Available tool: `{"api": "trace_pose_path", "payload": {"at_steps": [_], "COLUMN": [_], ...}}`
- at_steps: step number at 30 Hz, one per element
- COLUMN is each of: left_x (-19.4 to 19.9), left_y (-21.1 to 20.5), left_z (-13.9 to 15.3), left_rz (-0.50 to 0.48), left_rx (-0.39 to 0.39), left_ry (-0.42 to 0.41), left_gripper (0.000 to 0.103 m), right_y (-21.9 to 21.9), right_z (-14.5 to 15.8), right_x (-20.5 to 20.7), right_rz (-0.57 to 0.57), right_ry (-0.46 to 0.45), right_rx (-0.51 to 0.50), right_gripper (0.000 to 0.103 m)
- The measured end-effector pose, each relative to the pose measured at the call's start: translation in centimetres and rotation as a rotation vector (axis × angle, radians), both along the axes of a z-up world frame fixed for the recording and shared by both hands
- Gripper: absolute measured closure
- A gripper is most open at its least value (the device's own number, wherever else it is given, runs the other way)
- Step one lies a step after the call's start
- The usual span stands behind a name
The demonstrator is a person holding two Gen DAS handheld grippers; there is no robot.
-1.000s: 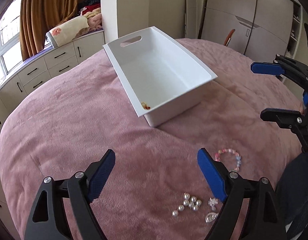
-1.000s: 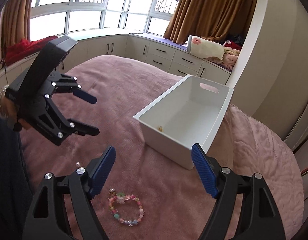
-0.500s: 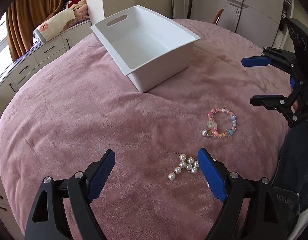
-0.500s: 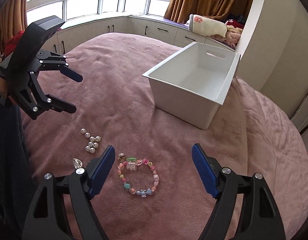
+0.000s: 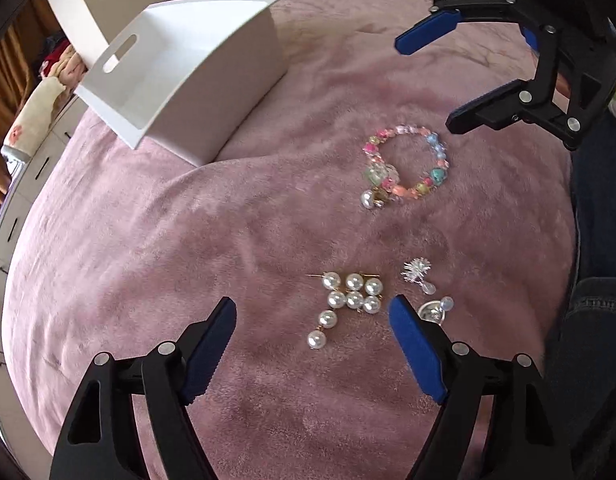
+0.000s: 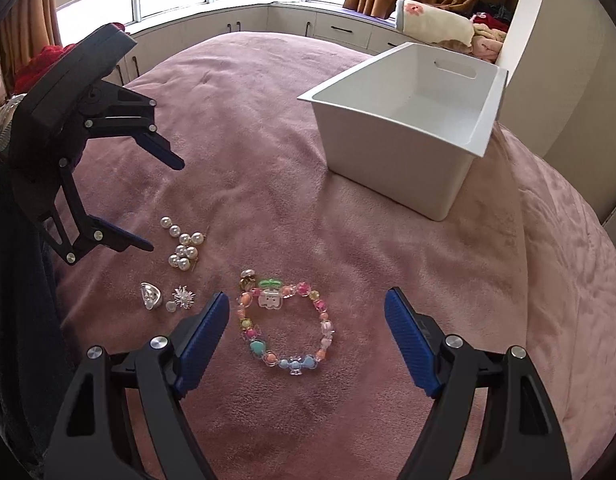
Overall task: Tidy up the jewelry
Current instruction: 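Grasp a pearl earring with the left tool while the right tool grasps the multicolour bracelet, then lift both held pieces over the white box and open both tools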
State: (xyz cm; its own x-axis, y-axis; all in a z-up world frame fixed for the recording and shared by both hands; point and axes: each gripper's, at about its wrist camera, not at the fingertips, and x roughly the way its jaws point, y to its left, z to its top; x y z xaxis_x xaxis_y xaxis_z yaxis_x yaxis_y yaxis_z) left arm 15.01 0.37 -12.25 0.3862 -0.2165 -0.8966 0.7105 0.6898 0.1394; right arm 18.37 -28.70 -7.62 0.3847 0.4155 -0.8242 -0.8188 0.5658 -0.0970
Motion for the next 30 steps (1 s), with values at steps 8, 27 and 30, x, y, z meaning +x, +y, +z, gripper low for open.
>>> {"api": "trace_pose_path", "payload": {"at_steps": [8,27,30], "left_x": [0.7,1.1,1.4], "left_y": [0.6,0.1,0.1], "left_z": [-1.4,-4.0,-3.8], "left_rz": [0.014,-0.002,0.012], "left_rx": [0.008,0.007,-0.010], "left_ry": [0.052,0.128,0.126], "left_gripper": [0.038,0.087,0.087], "right_y": [2.2,0.6,0.5], "right_z": [-2.2,-6.3,-6.1], "right_x": [-0.8,4.4,4.7], "right_rz": [0.075,-0.089,-0.102], "right_ry": [-0.009,0.144,0.154], "right_rx": [-0.092,-0.159,-0.133], "right_gripper": [0.038,0.088,0.092]}}
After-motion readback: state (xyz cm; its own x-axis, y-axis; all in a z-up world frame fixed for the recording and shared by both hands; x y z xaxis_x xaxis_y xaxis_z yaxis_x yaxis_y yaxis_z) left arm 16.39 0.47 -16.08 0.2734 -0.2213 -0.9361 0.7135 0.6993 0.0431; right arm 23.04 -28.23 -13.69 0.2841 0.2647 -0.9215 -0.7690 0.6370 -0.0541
